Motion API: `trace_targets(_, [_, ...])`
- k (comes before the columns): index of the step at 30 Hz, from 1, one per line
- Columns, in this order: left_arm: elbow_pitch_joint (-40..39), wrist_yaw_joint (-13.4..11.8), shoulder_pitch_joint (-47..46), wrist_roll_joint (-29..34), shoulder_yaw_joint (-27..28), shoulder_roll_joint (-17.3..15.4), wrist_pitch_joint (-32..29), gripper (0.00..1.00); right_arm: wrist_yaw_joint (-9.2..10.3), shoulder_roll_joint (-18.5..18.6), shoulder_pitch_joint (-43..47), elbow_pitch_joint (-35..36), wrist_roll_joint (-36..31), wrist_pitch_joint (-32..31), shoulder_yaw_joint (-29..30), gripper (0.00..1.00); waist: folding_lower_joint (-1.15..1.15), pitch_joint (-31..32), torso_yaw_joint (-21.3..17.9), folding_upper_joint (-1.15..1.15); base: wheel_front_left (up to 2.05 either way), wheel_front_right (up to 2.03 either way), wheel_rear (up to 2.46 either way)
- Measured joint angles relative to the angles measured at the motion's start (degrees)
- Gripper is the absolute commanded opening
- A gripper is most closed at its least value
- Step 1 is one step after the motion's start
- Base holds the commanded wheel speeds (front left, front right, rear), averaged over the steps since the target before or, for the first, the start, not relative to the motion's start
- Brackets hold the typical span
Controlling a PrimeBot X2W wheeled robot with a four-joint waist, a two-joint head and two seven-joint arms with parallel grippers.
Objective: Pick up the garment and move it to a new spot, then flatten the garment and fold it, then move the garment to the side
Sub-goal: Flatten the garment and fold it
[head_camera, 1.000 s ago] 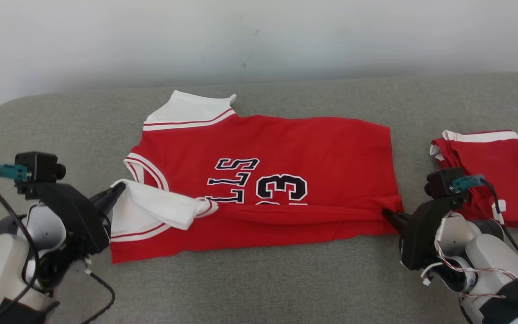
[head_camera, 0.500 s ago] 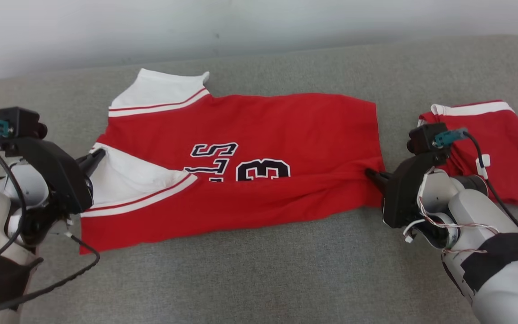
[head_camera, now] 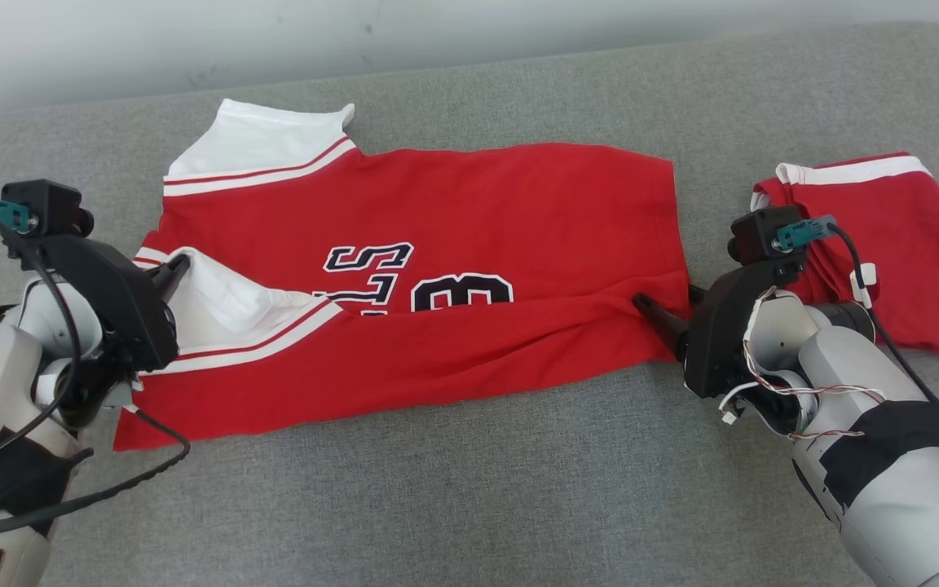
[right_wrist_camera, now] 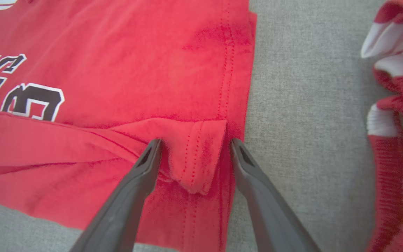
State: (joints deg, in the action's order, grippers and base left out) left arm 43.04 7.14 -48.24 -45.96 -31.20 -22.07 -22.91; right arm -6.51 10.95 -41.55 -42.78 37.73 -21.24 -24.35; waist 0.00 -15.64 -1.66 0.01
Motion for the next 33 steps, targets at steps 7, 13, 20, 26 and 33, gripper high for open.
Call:
trace_targets(7, [2.37, 0.0, -0.2, -1.29, -2.31, 0.07, 3.83, 1.0, -0.07, 0.48, 0.09, -1.74, 0.02, 2.72, -0.15, 1.0, 0.0, 1.59, 0.32, 0.0, 0.0, 0.0, 0.0])
trace_targets(13, [0.88, 0.01, 2.56, -1.67, -3.45, 0.18, 9.64, 1.0, -0.49, 1.97, 3.42, -0.94, 0.05, 6.6, -0.38, 1.0, -0.01, 3.59, 1.1, -0.01, 0.0, 0.0, 0.0])
trace_targets(20, [-4.16, 0.0, 9.89, -0.83, -4.21, 0.83, 19.61, 1.0, -0.55, 4.45, 11.89, 3.31, -0.07, 13.51, -0.26, 1.0, -0.01, 5.76, 3.09, -0.01, 0.0, 0.0, 0.0])
trace_targets(26, [-7.94, -1.31, 18.46, 1.63, -4.28, 1.87, 28.31, 1.0, -0.54, 5.02, 19.07, 6.68, -1.0, 19.0, -0.32, 1.0, -0.01, 7.6, 5.5, -0.01, 0.0, 0.0, 0.0])
trace_targets(33, [-8.8, -2.65, 24.2, 1.67, -3.67, 1.85, 33.86, 1.0, 0.8, 5.0, 20.1, 8.15, -3.0, 21.47, -0.7, 1.0, -0.02, 8.87, 6.05, -0.01, 0.0, 0.0, 0.0])
